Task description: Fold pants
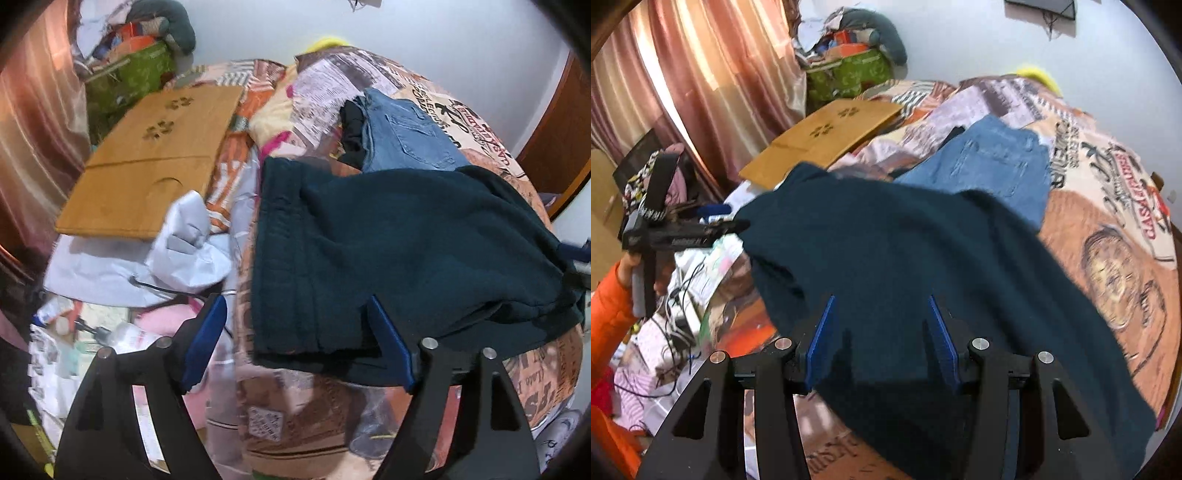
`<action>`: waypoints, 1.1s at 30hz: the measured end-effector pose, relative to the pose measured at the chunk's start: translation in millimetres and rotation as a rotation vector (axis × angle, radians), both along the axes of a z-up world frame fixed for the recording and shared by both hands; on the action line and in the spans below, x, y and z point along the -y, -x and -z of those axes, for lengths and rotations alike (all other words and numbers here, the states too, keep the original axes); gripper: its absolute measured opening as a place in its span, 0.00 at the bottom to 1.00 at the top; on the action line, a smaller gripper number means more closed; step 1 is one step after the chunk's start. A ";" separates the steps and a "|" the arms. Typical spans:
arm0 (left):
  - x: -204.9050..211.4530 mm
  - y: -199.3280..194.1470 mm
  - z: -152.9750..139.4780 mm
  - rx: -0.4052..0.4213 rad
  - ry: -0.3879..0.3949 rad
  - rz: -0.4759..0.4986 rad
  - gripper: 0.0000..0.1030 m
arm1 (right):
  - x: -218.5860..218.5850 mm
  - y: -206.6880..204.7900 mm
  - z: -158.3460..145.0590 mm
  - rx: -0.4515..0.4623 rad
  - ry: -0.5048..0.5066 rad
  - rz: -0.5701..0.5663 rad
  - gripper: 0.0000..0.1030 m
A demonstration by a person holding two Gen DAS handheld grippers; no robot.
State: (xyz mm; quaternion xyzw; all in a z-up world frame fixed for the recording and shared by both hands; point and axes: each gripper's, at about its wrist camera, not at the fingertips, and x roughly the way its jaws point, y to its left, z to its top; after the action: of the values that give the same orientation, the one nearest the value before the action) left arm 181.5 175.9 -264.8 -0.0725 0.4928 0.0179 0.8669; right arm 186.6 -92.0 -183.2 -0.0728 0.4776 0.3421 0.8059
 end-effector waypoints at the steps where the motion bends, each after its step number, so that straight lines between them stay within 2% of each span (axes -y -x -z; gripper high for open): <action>1: 0.9 -2.1 3.4 -0.012 0.018 0.009 0.60 | -4.9 2.8 3.1 -0.011 -0.001 -0.009 0.45; 3: 2.2 -5.6 9.9 -0.035 0.018 0.012 0.50 | -14.7 5.6 9.4 -0.029 -0.001 -0.028 0.45; 6: 1.9 -0.8 16.4 -0.033 0.000 0.015 0.41 | -31.8 9.3 18.5 -0.044 0.009 -0.065 0.45; 10: -8.4 7.7 16.8 -0.016 0.040 0.002 0.37 | -60.3 11.1 35.3 -0.032 0.067 -0.122 0.45; 13: -12.1 12.7 5.1 0.023 0.036 -0.006 0.37 | -72.9 8.5 44.0 -0.004 0.085 -0.142 0.45; 15: -12.2 14.3 -6.6 0.055 0.021 -0.006 0.36 | -75.3 7.4 45.1 -0.001 0.072 -0.146 0.33; 16: -12.2 14.9 -12.2 0.068 0.011 -0.005 0.36 | -74.4 7.1 43.5 -0.011 0.051 -0.151 0.18; 20: -13.9 19.9 -27.4 0.100 -0.027 0.003 0.35 | -65.6 10.3 34.1 -0.044 -0.026 -0.144 0.14; 23: -17.7 22.9 -20.9 0.079 -0.028 -0.004 0.35 | -67.6 19.4 31.1 -0.067 -0.055 -0.155 0.14; 25: -20.4 24.3 -5.1 0.039 -0.015 -0.012 0.36 | -72.3 26.3 32.9 -0.069 -0.049 -0.169 0.15; 29: -16.4 26.5 39.8 -0.082 0.014 -0.011 0.39 | -74.1 29.5 54.8 -0.139 -0.023 -0.155 0.21; 33: -15.9 31.2 31.3 -0.068 -0.002 -0.022 0.42 | -63.5 25.5 46.9 -0.179 -0.075 -0.120 0.35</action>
State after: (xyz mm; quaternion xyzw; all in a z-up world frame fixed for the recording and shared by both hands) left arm 150.3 191.8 -296.1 -0.0764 0.5212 0.0306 0.8494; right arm 161.1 -28.5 -230.1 -0.0401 0.5293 0.4125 0.7404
